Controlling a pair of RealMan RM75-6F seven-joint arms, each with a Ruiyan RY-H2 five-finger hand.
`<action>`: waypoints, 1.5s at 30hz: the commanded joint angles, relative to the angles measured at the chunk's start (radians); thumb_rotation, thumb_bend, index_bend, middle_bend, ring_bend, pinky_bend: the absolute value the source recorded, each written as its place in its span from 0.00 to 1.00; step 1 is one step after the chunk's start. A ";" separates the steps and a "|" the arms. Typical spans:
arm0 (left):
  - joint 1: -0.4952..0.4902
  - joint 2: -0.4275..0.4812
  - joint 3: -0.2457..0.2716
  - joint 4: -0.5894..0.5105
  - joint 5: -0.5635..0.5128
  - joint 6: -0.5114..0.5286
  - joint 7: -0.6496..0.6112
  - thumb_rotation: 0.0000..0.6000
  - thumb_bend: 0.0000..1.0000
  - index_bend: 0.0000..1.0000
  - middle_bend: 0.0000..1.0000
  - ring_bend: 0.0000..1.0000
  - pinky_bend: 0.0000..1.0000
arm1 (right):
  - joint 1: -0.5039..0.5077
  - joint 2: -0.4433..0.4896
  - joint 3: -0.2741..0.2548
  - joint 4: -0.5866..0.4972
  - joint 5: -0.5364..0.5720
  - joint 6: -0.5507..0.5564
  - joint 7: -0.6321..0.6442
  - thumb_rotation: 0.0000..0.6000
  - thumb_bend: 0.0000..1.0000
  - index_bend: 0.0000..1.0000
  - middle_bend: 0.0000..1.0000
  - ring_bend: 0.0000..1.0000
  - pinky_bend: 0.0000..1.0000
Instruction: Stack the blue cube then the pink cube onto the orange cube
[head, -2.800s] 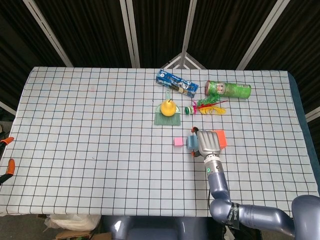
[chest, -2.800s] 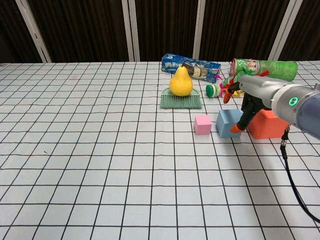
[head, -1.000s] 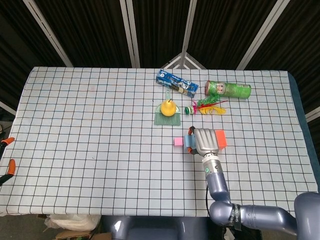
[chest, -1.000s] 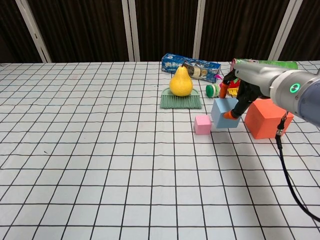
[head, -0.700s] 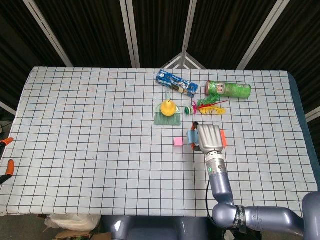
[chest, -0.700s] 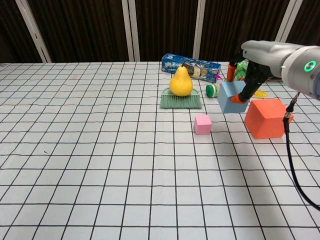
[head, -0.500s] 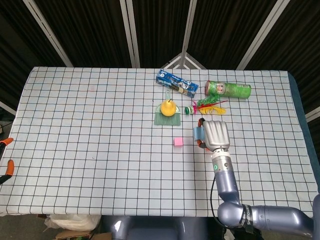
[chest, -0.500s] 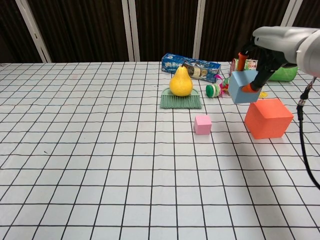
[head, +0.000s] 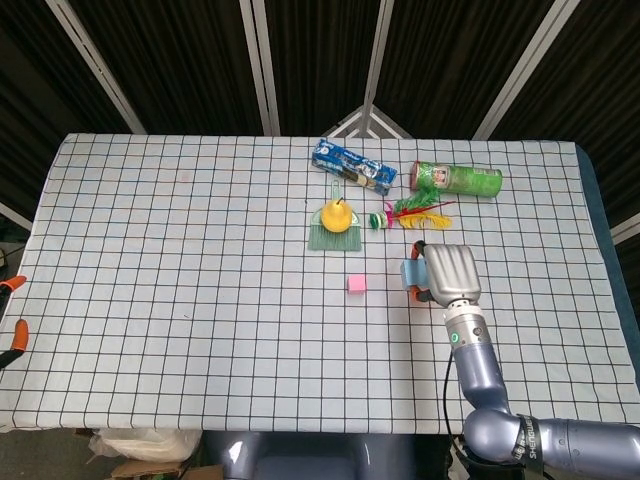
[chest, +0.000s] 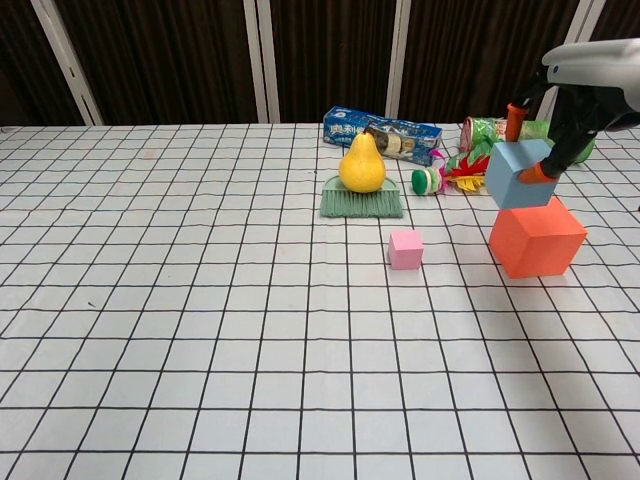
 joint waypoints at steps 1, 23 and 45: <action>0.000 -0.001 -0.001 0.001 -0.001 0.000 0.002 1.00 0.58 0.18 0.06 0.00 0.00 | 0.004 0.003 -0.004 0.014 0.008 -0.018 0.016 1.00 0.38 0.46 1.00 1.00 0.93; 0.000 -0.021 -0.007 -0.015 -0.020 -0.002 0.072 1.00 0.58 0.18 0.06 0.00 0.00 | 0.029 0.061 -0.052 0.101 0.030 -0.128 0.099 1.00 0.39 0.48 1.00 1.00 0.93; -0.003 -0.026 -0.011 -0.017 -0.031 -0.011 0.089 1.00 0.58 0.18 0.06 0.00 0.00 | 0.049 0.070 -0.087 0.155 0.046 -0.164 0.148 1.00 0.39 0.49 1.00 1.00 0.93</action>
